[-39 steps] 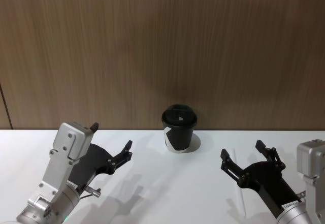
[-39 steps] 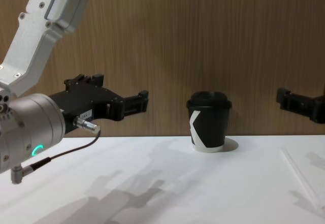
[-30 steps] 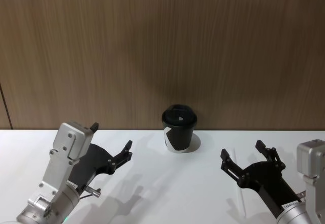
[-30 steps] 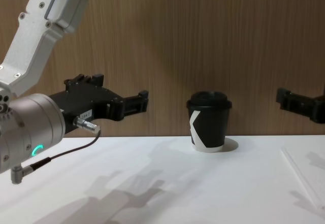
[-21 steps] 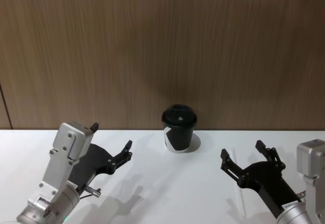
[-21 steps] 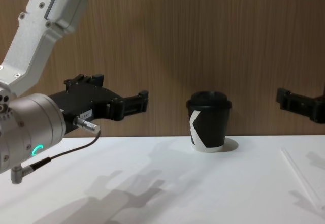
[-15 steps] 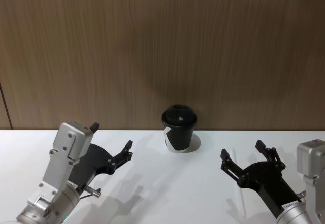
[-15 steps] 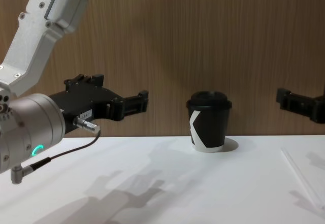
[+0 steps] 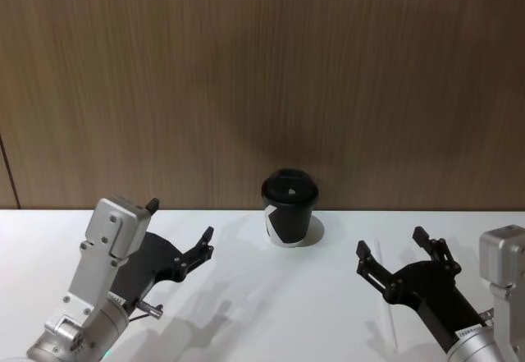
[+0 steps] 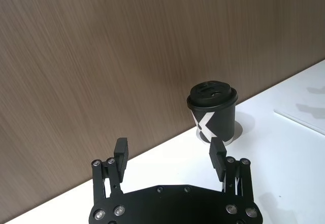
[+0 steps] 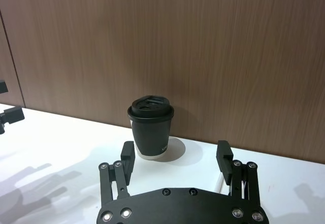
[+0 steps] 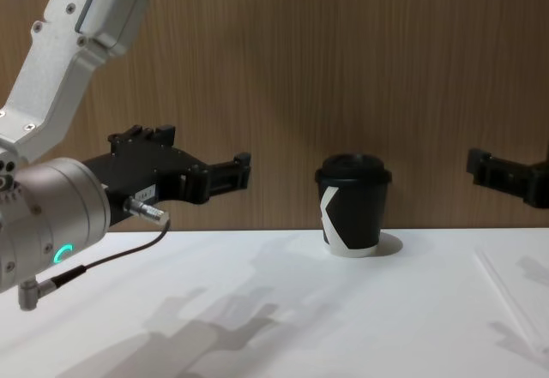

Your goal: Pick up the straw with one hand, pass it to the other hand, and insert it into the cup.

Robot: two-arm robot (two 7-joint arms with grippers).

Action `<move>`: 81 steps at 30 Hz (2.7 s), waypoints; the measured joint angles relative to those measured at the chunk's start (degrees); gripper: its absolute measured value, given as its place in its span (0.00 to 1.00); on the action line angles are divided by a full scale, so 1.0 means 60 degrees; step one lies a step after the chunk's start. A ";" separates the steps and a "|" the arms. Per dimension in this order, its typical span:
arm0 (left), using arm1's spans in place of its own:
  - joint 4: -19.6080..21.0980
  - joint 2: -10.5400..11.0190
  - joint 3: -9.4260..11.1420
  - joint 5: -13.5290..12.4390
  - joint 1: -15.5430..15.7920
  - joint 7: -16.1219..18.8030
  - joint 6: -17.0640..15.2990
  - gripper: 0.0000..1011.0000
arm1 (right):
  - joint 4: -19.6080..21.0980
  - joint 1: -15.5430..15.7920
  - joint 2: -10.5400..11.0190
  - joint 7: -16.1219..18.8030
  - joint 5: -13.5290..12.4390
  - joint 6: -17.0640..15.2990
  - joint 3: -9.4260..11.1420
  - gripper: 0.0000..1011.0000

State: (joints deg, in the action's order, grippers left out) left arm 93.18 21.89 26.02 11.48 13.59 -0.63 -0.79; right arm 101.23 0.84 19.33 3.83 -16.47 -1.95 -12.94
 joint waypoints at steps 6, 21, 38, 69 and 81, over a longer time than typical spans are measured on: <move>0.0000 0.0000 0.0000 0.0000 0.0000 0.0000 0.0000 0.99 | 0.0000 0.0000 0.0000 0.0000 0.0000 0.0000 -0.0001 0.99; 0.0000 0.0000 0.0000 0.0000 0.0001 0.0000 0.0000 0.99 | 0.0000 0.0000 0.0000 0.0000 0.0000 0.0001 0.0000 0.99; 0.0000 0.0000 0.0001 0.0000 0.0000 0.0000 0.0000 0.99 | 0.0088 0.0151 0.0030 -0.0065 0.0119 -0.0185 0.0032 0.99; 0.0000 0.0000 0.0000 0.0000 0.0000 0.0000 0.0000 0.99 | 0.0186 0.0336 0.0239 0.0069 0.0221 -0.2004 0.0227 0.99; 0.0000 0.0000 0.0000 0.0000 0.0000 0.0000 0.0000 0.99 | 0.0078 0.0452 0.0210 0.0116 0.0229 -0.2581 0.0263 0.99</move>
State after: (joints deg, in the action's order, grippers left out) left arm 93.18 21.89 26.03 11.48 13.59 -0.63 -0.79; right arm 101.70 3.55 20.59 4.52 -15.09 -17.44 -11.36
